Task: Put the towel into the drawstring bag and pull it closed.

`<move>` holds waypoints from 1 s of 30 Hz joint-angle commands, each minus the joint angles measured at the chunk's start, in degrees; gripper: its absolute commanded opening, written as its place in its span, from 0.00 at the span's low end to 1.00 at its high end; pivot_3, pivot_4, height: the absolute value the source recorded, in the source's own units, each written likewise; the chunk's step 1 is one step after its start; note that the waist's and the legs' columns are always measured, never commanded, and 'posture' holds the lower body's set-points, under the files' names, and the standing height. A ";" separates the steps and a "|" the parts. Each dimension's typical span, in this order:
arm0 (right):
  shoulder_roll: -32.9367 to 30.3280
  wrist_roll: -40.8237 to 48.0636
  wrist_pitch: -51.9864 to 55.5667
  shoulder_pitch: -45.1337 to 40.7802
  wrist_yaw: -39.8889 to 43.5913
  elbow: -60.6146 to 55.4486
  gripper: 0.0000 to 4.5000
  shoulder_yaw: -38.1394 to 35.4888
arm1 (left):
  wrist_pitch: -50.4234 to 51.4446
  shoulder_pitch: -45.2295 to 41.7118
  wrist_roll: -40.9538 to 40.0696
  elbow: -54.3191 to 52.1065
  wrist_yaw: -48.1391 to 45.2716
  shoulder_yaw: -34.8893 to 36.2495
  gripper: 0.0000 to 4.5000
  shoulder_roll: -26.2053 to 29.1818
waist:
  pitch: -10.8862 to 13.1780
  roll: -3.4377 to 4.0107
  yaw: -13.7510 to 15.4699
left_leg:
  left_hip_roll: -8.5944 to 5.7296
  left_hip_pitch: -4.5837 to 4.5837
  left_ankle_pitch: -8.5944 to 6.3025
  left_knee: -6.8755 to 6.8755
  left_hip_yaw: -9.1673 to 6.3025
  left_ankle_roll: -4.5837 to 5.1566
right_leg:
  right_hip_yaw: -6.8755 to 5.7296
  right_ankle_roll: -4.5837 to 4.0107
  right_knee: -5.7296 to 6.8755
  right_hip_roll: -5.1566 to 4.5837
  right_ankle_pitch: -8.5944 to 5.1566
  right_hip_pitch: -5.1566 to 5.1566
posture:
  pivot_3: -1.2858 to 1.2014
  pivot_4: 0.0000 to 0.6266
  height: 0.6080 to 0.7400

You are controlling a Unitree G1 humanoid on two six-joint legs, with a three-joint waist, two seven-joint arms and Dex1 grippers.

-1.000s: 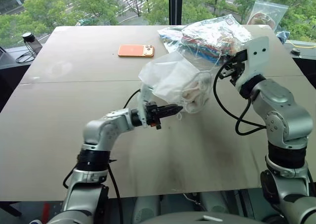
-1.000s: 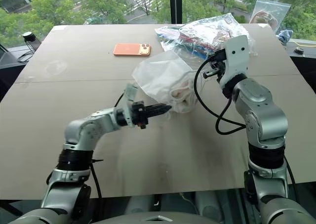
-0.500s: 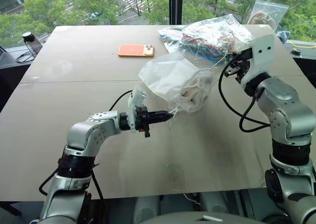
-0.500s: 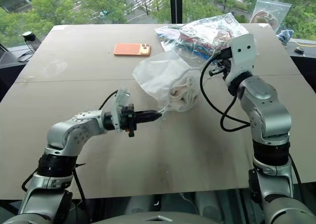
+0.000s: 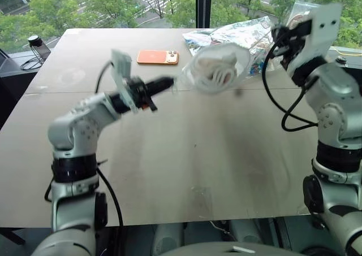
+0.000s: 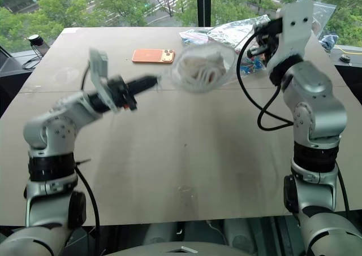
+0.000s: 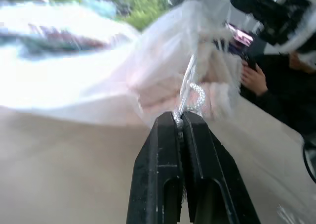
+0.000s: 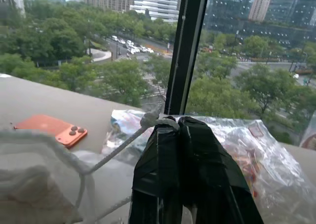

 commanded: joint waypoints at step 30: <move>-22.25 -13.24 -16.84 -7.37 -2.43 16.83 0.00 -6.50 | -19.75 -29.21 -1.46 40.93 26.45 22.26 0.01 3.46 | 0.04 -0.02 -0.14 | -0.01 -0.04 0.01 -0.05 0.08 -0.02 | 0.01 0.00 -0.03 -0.04 0.00 -0.06 | 0.52 0.24 1.00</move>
